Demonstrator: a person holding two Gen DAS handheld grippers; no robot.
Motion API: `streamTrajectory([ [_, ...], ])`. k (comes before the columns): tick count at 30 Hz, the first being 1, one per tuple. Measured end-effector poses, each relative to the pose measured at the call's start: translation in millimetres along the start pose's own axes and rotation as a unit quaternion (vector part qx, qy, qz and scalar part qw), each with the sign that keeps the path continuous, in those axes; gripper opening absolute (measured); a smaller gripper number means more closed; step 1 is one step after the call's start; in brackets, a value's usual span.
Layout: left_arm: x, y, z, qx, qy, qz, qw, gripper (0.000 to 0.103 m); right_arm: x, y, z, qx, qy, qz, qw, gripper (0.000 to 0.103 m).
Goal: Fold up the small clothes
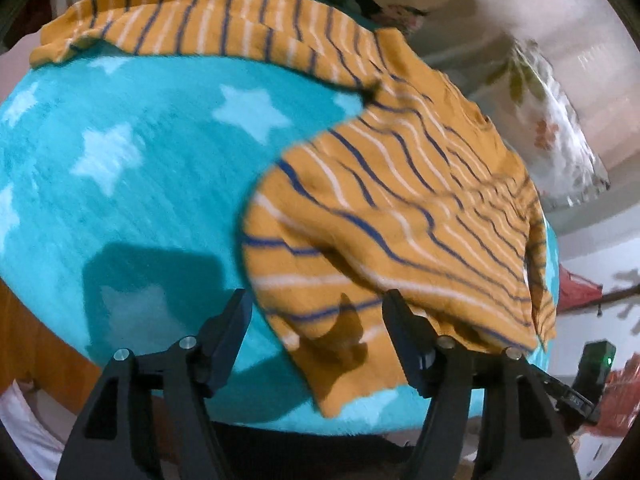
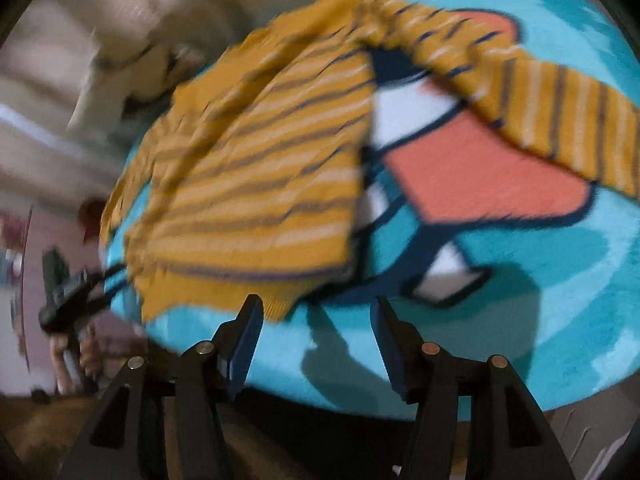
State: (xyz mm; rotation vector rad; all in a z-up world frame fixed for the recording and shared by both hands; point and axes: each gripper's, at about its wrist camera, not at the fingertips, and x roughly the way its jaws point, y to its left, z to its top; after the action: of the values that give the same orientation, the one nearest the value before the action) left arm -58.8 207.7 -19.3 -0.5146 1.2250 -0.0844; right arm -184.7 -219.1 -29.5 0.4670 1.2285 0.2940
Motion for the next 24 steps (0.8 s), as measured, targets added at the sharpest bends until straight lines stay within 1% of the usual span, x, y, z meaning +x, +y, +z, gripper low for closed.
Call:
streamTrajectory([
  [1,3.8,-4.0,-3.9,0.002,0.005,-0.004,1.0,0.068,9.8,5.2,-2.8,-0.014,0.013,0.001,1.0,0.06],
  [3,9.0,-7.9,-11.6,0.002,0.015,-0.017,0.9997,0.069,23.3,10.1,-1.6,-0.019,0.022,-0.005,1.0,0.06],
  [4,12.1,-8.7,-15.0,0.0,0.017,-0.02,0.9997,0.073,29.7,11.6,0.1,-0.019,0.023,-0.006,1.0,0.06],
  [6,16.2,-10.1,-18.7,-0.006,0.011,-0.019,0.9997,0.078,39.8,19.9,7.4,-0.029,0.009,-0.009,0.999,0.06],
  [7,16.8,-10.8,-20.1,-0.007,0.007,-0.018,0.9998,0.079,41.6,21.9,11.0,-0.035,0.005,-0.01,0.999,0.06],
  [9,19.6,-14.9,-20.7,-0.003,0.0,-0.007,1.0,0.08,48.8,31.5,18.2,-0.047,0.002,-0.017,0.999,0.061],
  [11,22.8,-23.5,-21.6,0.005,-0.004,0.02,0.9998,0.079,53.0,42.5,19.2,-0.069,-0.009,-0.037,0.997,0.062],
  [12,24.0,-28.5,-22.1,0.012,-0.004,0.042,0.9991,0.074,56.4,50.2,17.4,-0.085,-0.015,-0.058,0.995,0.06],
  [13,25.3,-32.4,-22.7,0.019,-0.005,0.059,0.998,0.064,55.1,52.7,15.5,-0.092,-0.018,-0.069,0.993,0.051],
  [14,26.2,-38.4,-24.2,0.035,-0.004,0.09,0.9953,0.03,55.8,56.5,13.0,-0.104,-0.022,-0.086,0.991,0.04],
  [15,27.5,-41.0,-24.6,0.042,0.004,0.098,0.9943,0.009,55.5,56.9,10.8,-0.111,-0.019,-0.084,0.99,0.019],
  [16,27.1,-40.2,-24.6,0.032,0.014,0.086,0.9957,0.009,54.7,54.1,10.8,-0.102,-0.011,-0.061,0.993,0.014],
  [17,23.8,-38.1,-24.9,0.017,0.019,0.079,0.9965,0.009,51.5,49.4,11.0,-0.089,-0.007,-0.044,0.995,0.012],
  [20,5.0,-39.0,-33.5,0.006,0.035,0.07,0.997,0.008,38.7,35.6,7.6,-0.064,0.022,0.02,0.998,0.011],
  [21,-4.3,-40.9,-39.0,0.008,0.037,0.073,0.9966,0.008,31.8,31.5,3.1,-0.065,0.035,0.04,0.996,0.011],
  [23,-20.0,-41.0,-52.2,0.013,0.042,0.082,0.9956,0.008,18.7,27.7,-10.6,-0.085,0.077,0.077,0.99,0.01],
  [24,-25.0,-39.7,-58.8,0.015,0.046,0.087,0.995,0.008,13.4,27.1,-19.4,-0.099,0.099,0.089,0.986,0.006],
])
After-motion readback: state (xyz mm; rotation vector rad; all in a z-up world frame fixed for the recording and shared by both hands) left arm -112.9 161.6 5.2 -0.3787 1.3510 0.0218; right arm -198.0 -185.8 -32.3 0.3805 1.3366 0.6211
